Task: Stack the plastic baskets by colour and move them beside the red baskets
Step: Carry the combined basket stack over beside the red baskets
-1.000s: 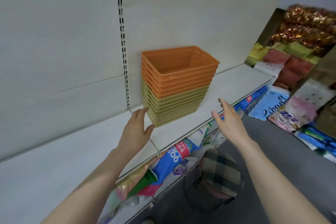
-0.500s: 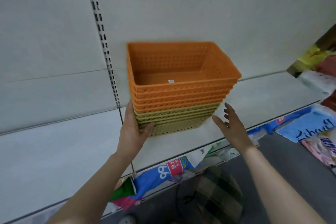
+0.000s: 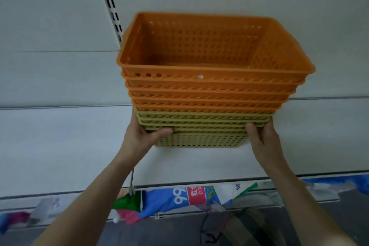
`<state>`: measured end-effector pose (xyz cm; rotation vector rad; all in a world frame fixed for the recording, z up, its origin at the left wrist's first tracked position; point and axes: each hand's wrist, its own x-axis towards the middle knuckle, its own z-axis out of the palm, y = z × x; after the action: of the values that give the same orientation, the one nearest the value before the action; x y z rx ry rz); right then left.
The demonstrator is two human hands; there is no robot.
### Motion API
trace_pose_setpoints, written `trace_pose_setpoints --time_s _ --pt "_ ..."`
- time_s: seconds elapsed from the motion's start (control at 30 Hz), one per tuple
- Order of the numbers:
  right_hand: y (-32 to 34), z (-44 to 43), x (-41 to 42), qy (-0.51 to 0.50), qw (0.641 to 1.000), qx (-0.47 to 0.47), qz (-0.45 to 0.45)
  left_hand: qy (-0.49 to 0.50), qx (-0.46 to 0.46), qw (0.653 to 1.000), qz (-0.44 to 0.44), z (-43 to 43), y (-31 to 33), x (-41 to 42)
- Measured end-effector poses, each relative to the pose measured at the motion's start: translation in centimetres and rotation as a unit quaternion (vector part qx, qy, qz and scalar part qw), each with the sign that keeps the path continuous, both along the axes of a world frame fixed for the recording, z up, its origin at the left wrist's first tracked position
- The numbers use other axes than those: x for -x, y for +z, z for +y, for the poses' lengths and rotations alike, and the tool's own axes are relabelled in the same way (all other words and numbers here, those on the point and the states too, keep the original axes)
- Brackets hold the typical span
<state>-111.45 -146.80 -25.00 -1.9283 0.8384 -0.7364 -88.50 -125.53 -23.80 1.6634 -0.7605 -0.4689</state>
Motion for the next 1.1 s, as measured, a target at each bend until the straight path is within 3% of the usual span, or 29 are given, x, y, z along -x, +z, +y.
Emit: trace_pose_setpoints --time_s 0.23,0.63,1.1 --pt "2.8 1.1 0.5 0.008 1.0 0.021 -0.016 0.056 0.036 0.997 0.031 2.2 2.4 2.7" --pt "14.6 9.5 -1.6 0.045 0.992 0.058 -0.1 0.198 0.13 0.97 0.062 11.4 12.2 7.9" --pt "21.5 27.1 -14.1 0.205 0.958 0.088 -0.18 0.333 0.172 0.926 -0.041 31.9 18.9 3.8"
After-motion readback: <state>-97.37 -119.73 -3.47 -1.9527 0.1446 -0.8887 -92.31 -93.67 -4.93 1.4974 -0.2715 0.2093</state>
